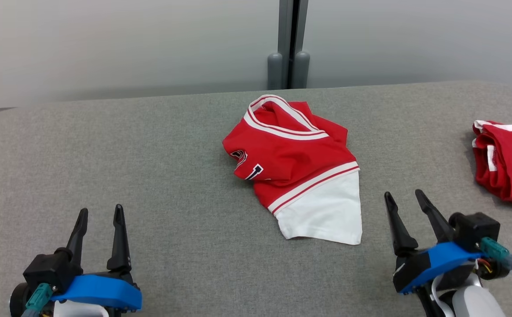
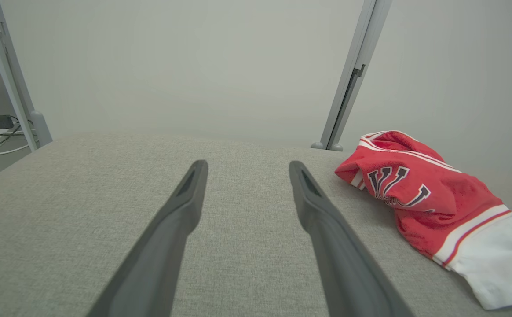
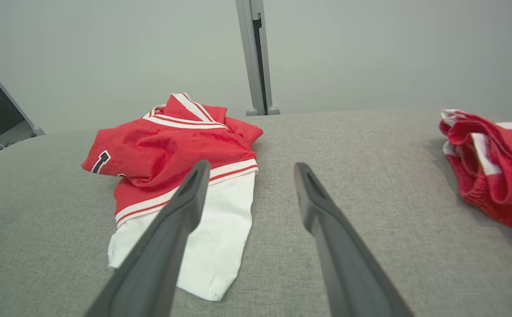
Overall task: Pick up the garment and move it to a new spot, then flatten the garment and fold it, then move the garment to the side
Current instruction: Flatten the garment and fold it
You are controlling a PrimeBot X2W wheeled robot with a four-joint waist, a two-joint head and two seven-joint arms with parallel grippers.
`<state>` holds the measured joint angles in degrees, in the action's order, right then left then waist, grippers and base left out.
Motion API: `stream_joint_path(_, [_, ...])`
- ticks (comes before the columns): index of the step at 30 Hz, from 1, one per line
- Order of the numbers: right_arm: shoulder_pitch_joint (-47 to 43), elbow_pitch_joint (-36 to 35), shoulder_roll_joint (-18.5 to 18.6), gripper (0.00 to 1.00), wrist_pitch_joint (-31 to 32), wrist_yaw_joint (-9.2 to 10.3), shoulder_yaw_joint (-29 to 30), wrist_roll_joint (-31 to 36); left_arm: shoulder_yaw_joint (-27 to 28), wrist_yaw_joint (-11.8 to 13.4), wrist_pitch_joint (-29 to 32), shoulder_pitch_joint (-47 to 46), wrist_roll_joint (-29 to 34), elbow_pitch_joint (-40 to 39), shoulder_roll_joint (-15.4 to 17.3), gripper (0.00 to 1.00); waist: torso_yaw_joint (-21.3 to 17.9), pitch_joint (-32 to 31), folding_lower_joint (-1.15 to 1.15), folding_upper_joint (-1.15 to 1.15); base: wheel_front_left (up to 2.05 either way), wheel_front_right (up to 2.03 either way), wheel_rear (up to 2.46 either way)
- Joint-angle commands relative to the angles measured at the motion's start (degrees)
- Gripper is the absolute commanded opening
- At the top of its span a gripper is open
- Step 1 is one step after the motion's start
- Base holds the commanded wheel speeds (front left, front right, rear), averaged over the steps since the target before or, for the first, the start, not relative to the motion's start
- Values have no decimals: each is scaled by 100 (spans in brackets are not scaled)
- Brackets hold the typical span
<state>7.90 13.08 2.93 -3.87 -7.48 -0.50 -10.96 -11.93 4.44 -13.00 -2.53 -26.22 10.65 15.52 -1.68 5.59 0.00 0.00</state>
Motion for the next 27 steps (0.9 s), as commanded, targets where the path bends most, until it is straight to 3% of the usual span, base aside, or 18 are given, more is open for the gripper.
stream_joint_path(1, [138,23,-5,100,50,-3,-20,-32,-5,10,4,-99,-2,-39,27,100,46,73,0,0,0,0,0])
stream_joint_path(11, [1281,1227,-3,100,1275,-3,142,267,-127,-34,83,-490,70,-195,17,100,337,718,0,0,0,0,0])
stream_joint_path(17, [1822,2037,7,100,1406,-3,444,457,-249,-99,43,-767,55,-77,-84,100,598,918,0,0,0,0,0])
stream_joint_path(24, [2126,2997,-23,100,1434,-10,202,304,-285,-164,-32,-907,50,118,-131,100,714,919,0,0,0,0,0])
stream_joint_path(26, [2150,3164,-45,0,1322,-11,96,233,-280,-174,-58,-913,45,168,-136,100,717,876,0,0,0,0,0])
stream_joint_path(27, [2159,3232,-43,0,1291,-10,70,203,-277,-177,-72,-907,40,187,-143,100,714,849,0,0,0,0,0])
